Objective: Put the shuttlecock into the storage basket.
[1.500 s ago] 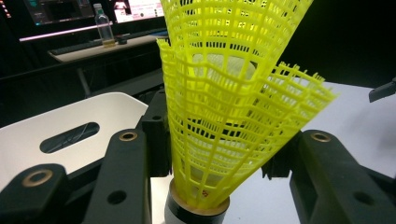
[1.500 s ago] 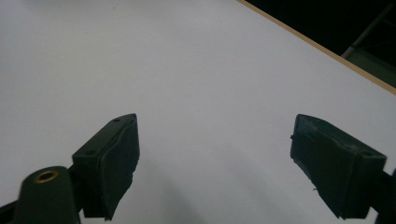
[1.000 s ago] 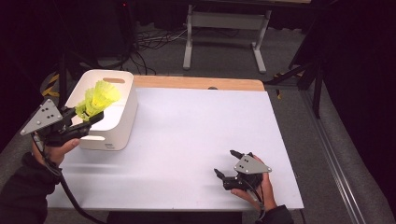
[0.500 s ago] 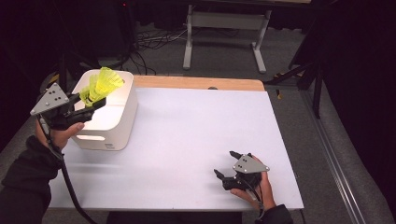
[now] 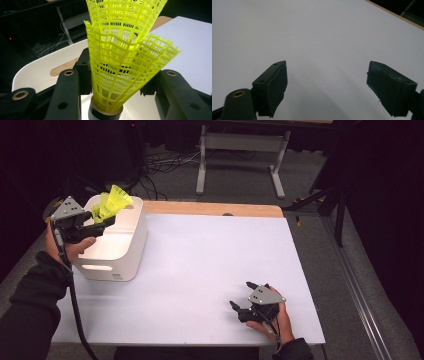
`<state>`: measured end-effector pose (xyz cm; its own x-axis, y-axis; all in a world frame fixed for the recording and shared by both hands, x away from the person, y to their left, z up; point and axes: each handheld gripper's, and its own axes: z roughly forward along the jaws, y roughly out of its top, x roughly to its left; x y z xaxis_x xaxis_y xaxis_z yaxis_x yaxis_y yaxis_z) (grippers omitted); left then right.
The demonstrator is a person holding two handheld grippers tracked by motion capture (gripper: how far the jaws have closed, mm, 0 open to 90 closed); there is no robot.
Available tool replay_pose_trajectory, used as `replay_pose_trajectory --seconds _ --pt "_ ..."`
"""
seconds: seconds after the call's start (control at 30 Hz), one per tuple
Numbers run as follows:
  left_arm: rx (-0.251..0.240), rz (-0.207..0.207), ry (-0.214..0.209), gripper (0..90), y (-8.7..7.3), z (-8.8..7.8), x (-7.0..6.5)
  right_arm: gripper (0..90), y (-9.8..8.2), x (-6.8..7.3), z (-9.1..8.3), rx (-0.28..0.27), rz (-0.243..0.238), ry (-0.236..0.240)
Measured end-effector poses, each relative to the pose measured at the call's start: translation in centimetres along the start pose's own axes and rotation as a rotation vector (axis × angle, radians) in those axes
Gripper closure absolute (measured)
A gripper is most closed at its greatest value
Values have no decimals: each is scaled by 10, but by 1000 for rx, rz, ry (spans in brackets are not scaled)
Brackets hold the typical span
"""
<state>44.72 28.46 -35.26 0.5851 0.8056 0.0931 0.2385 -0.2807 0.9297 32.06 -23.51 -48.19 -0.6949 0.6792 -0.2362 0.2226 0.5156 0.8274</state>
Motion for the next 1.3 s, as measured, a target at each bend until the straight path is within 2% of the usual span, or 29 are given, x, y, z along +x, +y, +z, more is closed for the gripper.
replay_pose_trajectory --seconds 0.1,0.13,0.2,0.27,0.33,0.47,0.5,0.57,0.6,0.63,0.67,0.7,0.77,0.8,0.83,0.93,1.1,1.13,1.17,1.23,1.3 --pt "15 -10 6 556 0 6 3 176 0 -1 1 1 1 0" --pt "37 -10 16 558 2 12 4 176 0 -1 1 2 -2 -2" --pt "40 -11 15 561 3 14 5 177 0 -1 1 1 -1 -2" --pt "67 -6 44 565 6 21 9 176 1 -2 1 -1 -5 -3" --pt "78 -7 49 565 7 24 11 176 1 -2 1 -1 -6 -4" --pt "144 -25 74 565 5 40 21 176 2 -3 3 -2 -15 1" --pt "144 -25 74 565 5 40 21 176 2 -3 3 -1 -17 1" --pt "202 -24 101 564 3 49 26 176 1 -3 4 0 -14 3" --pt "226 -25 93 564 2 52 26 176 1 -4 5 -1 -14 5" --pt "253 -9 94 564 1 56 27 176 1 -4 5 0 -15 5" --pt "253 -9 94 564 1 56 27 176 1 -4 5 0 -15 5" --pt "298 7 114 564 0 61 27 176 1 -4 6 -1 -16 8" --pt "322 -8 112 565 -2 65 30 176 2 -4 6 -2 -14 8" --pt "333 3 120 566 -2 66 31 176 2 -4 6 -4 -8 12" --pt "367 10 127 567 -4 69 32 177 2 -4 6 -7 -4 16" --pt "382 0 145 569 -5 72 34 177 4 -3 6 -18 5 30" --pt "438 12 124 568 -7 80 33 177 3 -3 7 -17 5 37" --pt "449 21 119 568 -8 83 33 178 3 -4 7 -26 34 56" --pt "454 22 117 568 -8 84 32 178 3 -5 7 -31 42 63" --pt "481 22 92 566 -9 86 32 179 4 -5 7 -31 37 63" --pt "497 27 97 562 -10 88 31 180 4 -5 7 -32 37 64"
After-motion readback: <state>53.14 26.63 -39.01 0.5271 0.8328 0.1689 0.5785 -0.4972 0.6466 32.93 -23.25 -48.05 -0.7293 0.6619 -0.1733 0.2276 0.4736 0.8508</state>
